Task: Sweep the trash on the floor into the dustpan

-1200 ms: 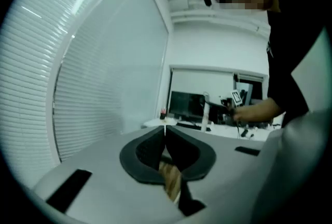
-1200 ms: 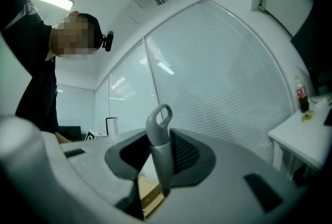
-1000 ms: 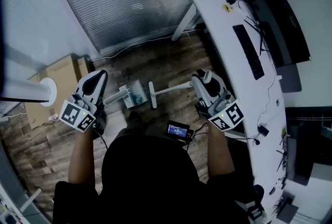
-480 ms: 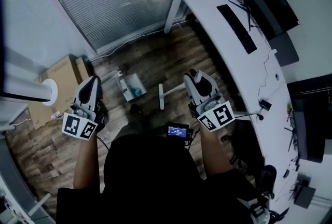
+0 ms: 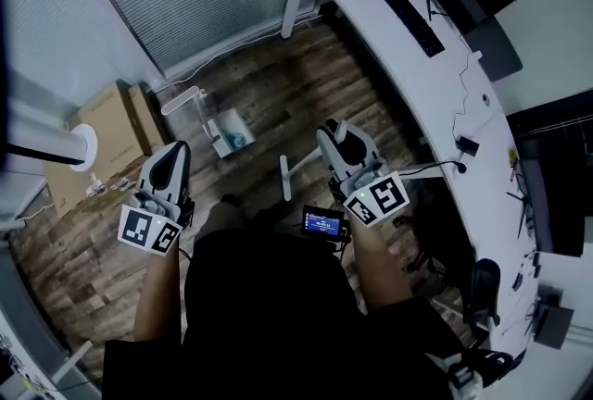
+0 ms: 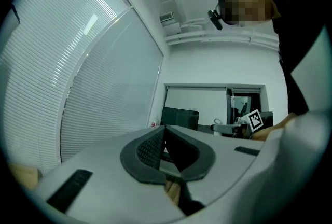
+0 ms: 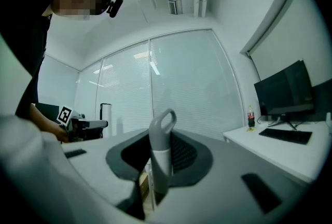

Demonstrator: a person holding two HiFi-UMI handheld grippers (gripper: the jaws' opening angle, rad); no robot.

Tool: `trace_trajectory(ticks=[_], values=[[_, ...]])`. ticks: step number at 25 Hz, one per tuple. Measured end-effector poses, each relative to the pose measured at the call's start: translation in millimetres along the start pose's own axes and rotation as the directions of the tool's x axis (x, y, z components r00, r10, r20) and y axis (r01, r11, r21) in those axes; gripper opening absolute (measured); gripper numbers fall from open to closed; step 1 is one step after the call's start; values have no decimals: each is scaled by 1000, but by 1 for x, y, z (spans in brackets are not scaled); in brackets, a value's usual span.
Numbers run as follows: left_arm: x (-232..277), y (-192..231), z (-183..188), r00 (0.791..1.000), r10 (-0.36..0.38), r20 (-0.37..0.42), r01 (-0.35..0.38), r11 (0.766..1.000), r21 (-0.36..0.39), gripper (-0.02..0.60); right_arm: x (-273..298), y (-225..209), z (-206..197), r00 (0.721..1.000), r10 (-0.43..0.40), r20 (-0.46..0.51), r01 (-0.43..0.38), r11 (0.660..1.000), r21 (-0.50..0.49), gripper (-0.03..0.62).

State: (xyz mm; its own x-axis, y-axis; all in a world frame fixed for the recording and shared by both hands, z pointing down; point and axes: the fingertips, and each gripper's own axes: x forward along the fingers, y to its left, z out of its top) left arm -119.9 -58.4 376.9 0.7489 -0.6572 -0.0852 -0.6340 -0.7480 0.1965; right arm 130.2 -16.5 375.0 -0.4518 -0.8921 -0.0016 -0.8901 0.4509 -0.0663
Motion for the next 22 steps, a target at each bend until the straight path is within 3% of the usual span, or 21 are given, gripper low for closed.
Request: trace_trajectory(ticks=[6,12,18,22], values=[[-16,7,-10,1000,-14,-19,14,1000,5,-5,-11,28,-3,998,-58,-9,58,998,-4,80],[-40,17,-8,996,-72,-50,73,997,17,-5,-8,62,2,995,-99,4,99,995,-10,80],[-70,27,-26,990,-80,-115,92,991,100,-5,-8,97,-3,989,-148,-1,147,989,-33,80],[-83,29,-27,992,-69,-109,76,995,62,-5,-8,113,-9,986,-165,-15,164,986,-29,80]])
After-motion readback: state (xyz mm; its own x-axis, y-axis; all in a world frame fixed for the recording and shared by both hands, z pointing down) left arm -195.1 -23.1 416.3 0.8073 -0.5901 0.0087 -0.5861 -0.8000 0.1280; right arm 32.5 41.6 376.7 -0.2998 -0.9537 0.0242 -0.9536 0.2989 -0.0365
